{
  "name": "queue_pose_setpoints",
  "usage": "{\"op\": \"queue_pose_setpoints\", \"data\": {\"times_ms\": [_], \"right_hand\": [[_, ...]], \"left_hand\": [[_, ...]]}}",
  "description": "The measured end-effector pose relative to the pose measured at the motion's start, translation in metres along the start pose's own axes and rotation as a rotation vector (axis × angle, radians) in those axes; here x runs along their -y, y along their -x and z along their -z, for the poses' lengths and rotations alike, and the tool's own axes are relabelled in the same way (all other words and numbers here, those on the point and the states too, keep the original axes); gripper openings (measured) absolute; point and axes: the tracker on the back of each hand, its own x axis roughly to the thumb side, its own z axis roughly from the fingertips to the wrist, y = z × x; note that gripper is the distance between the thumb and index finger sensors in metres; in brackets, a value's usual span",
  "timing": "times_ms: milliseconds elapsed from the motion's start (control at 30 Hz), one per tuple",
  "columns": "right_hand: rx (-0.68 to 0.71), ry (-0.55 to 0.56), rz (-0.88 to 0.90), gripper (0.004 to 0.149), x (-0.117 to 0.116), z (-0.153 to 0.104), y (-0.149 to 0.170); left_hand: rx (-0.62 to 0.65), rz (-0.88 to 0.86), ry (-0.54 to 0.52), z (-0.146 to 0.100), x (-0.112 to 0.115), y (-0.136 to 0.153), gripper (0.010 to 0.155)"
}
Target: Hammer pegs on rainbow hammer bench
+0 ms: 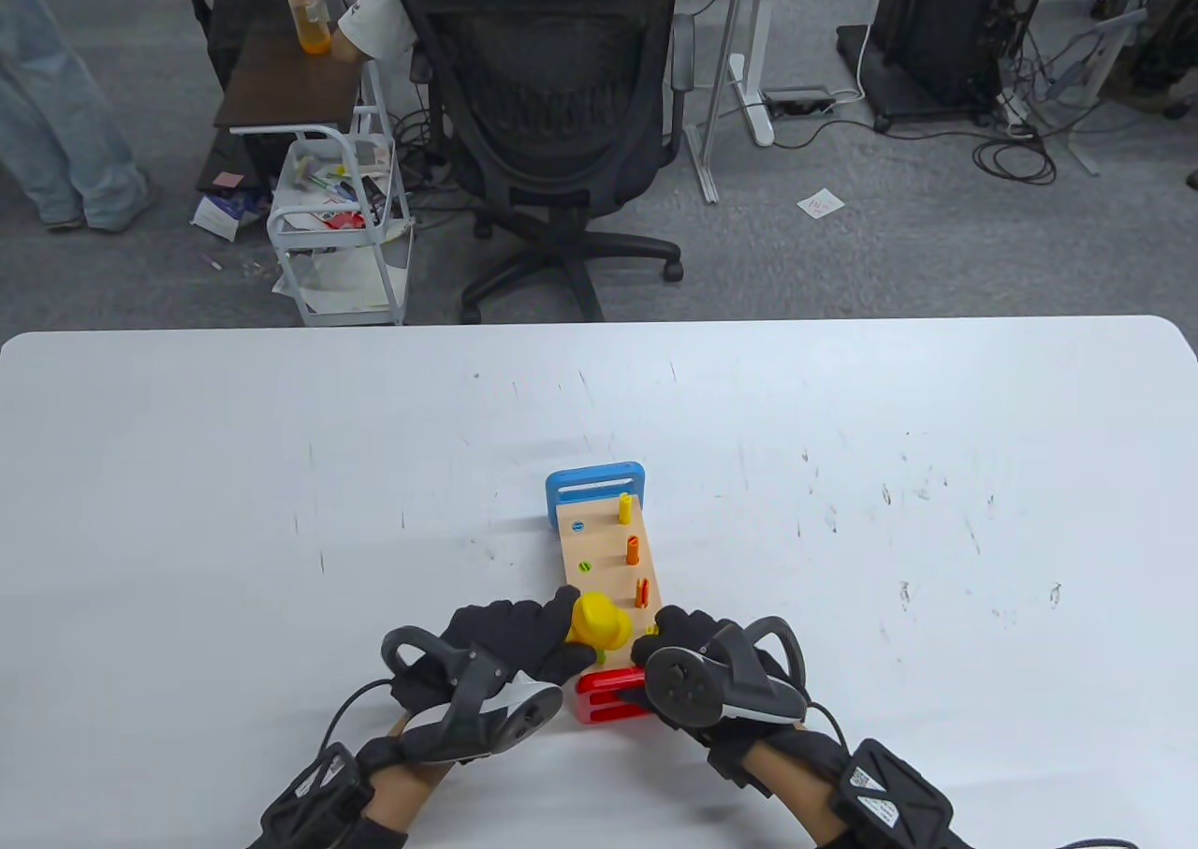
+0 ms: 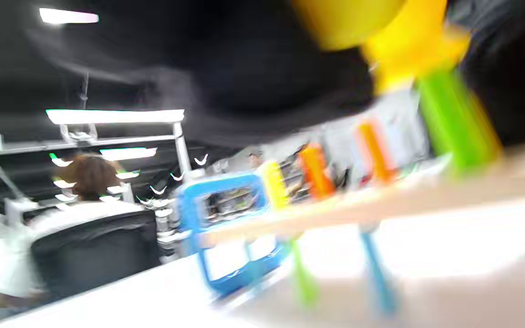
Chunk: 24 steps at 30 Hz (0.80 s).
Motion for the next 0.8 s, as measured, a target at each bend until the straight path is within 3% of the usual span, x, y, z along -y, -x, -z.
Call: {"op": "queue_pose_setpoints", "data": {"times_ms": [200, 300, 367, 433, 500, 533, 567, 633, 800], "right_hand": [[0.001, 0.002, 0.001, 0.037, 0.000, 0.000, 0.000], [0.000, 0.002, 0.000, 0.037, 0.000, 0.000, 0.000], [0.000, 0.001, -0.001, 0.037, 0.000, 0.000, 0.000], [0.000, 0.001, -0.001, 0.037, 0.000, 0.000, 0.000], [0.000, 0.002, 0.000, 0.037, 0.000, 0.000, 0.000], [0.001, 0.002, 0.000, 0.037, 0.000, 0.000, 0.000], [0.000, 0.004, 0.002, 0.037, 0.000, 0.000, 0.000], [0.000, 0.004, 0.000, 0.037, 0.000, 0.000, 0.000], [-0.001, 0.005, -0.003, 0.037, 0.000, 0.000, 0.000]], "left_hand": [[-0.054, 0.029, -0.291, 0.003, -0.068, 0.012, 0.070], [-0.098, -0.031, -0.404, -0.003, -0.089, 0.020, 0.071], [-0.135, -0.070, -0.449, -0.006, -0.086, 0.024, 0.071], [-0.114, -0.074, -0.357, -0.006, -0.064, 0.021, 0.071], [-0.014, -0.009, -0.110, -0.005, -0.019, 0.007, 0.071], [0.113, 0.109, 0.054, -0.008, 0.011, -0.006, 0.072], [0.053, 0.157, -0.137, -0.022, 0.009, -0.006, 0.072], [0.016, 0.056, -0.069, -0.011, 0.000, -0.005, 0.071], [-0.080, 0.031, -0.362, -0.003, -0.070, 0.015, 0.071]]}}
